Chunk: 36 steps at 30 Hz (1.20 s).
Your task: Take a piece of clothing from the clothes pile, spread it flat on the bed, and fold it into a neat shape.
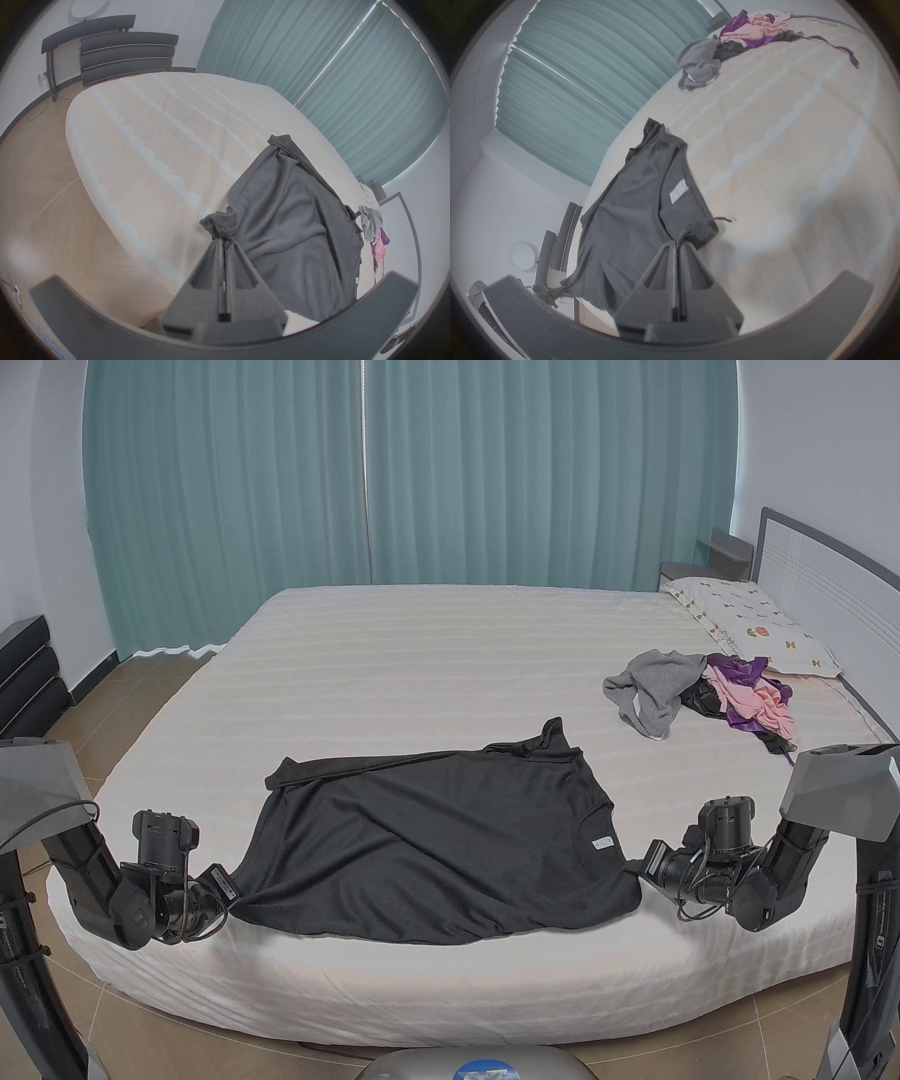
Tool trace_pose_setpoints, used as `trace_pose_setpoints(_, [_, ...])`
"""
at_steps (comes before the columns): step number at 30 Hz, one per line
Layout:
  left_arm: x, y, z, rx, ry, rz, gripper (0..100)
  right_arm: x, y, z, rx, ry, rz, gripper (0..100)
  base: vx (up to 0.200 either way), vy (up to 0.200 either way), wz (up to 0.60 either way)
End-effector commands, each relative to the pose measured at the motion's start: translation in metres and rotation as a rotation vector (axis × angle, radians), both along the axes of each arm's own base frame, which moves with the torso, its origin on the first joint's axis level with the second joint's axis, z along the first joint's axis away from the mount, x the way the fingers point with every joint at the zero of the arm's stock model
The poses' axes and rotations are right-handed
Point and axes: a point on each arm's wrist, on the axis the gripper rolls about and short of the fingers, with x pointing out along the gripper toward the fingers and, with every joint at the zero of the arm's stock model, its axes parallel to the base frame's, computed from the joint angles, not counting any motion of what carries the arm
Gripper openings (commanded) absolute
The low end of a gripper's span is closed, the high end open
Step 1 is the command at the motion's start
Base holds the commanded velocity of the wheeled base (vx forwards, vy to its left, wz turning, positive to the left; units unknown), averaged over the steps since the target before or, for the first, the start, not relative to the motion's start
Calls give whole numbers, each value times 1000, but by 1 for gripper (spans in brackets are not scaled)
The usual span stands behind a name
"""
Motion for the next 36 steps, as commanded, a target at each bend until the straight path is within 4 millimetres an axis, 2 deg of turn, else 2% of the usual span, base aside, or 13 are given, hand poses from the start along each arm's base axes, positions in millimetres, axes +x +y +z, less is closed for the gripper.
trace_pose_setpoints(1, [4,1,2,-22,-19,25,0,18,1,18,17,-89,-10,0,0,0,0])
trace_pose_setpoints(2, [5,1,2,-23,-20,27,0,19,1,19,18,-94,-10,0,0,0,0])
trace_pose_setpoints(7, [10,3,4,-48,-41,60,0,43,6,49,21,-195,-41,0,0,0,0])
trace_pose_setpoints(8, [10,3,4,-48,-41,60,0,43,6,49,21,-195,-41,0,0,0,0])
trace_pose_setpoints(11, [13,3,5,-80,-50,69,0,65,10,62,26,-253,-54,0,0,0,0])
trace_pose_setpoints(19, [16,2,-3,-119,-29,75,0,100,25,49,17,-321,-82,0,0,0,0])
trace_pose_setpoints(24, [19,1,-13,-124,-23,79,0,125,41,30,-2,-362,-126,0,0,0,0])
trace_pose_setpoints(28, [21,1,-18,-123,-19,79,0,134,47,18,-19,-345,-133,0,0,0,0])
trace_pose_setpoints(29, [21,1,-19,-123,-17,80,0,135,47,16,-21,-339,-133,100,0,0,0])
trace_pose_setpoints(33, [21,0,-22,-123,-9,77,0,140,46,6,-28,-316,-140,100,0,0,0])
trace_pose_setpoints(36, [21,0,-22,-123,-9,77,0,139,45,5,-31,-312,-142,100,0,0,0])
